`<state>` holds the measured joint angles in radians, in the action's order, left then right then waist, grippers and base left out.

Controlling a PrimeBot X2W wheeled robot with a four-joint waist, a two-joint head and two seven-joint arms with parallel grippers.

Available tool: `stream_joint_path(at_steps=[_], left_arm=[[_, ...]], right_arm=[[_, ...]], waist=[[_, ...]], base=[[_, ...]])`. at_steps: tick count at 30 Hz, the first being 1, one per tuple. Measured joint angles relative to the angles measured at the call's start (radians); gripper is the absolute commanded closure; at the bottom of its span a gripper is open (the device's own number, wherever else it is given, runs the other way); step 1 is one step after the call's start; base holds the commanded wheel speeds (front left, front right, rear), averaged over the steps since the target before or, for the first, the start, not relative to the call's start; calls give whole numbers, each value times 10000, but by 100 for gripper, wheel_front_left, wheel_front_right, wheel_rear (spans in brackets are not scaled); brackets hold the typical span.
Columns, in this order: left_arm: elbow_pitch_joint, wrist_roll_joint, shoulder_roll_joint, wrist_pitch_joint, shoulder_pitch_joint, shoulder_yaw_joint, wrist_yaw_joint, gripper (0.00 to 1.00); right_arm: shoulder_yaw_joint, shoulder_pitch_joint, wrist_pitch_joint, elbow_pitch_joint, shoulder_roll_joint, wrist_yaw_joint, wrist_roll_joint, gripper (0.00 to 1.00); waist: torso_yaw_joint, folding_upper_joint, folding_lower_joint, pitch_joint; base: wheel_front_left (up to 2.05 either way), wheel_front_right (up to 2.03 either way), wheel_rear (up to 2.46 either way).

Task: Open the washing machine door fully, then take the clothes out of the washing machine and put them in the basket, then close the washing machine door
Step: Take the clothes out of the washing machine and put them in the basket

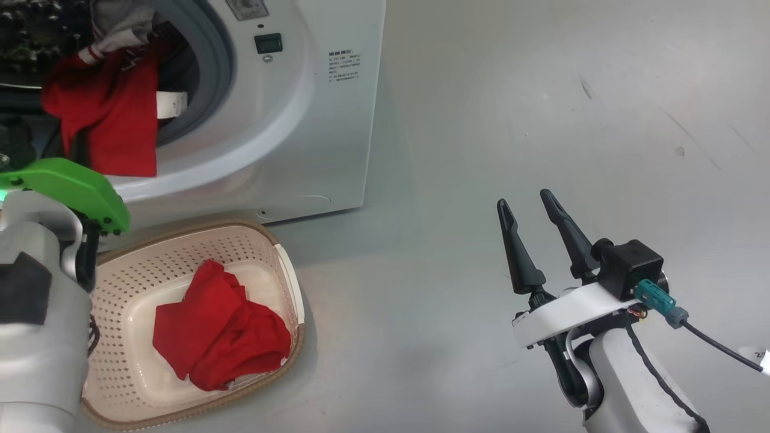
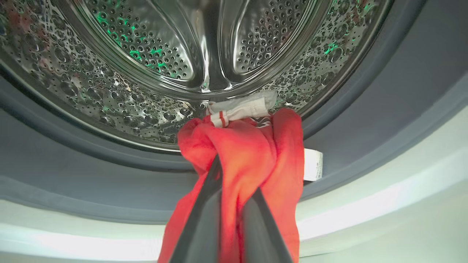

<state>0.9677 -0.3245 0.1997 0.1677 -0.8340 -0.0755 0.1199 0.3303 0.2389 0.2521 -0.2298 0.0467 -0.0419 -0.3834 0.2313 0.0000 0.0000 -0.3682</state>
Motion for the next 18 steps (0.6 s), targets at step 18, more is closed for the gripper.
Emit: stream_joint_path(at_steps=[18], left_arm=[[-934, 13, -587, 813, 1527, -460, 12, 100]], right_arm=[[-345, -784, 0, -201, 12, -10, 2, 0]], waist=[[-939, 0, 0, 1678]], base=[[0, 0, 0]])
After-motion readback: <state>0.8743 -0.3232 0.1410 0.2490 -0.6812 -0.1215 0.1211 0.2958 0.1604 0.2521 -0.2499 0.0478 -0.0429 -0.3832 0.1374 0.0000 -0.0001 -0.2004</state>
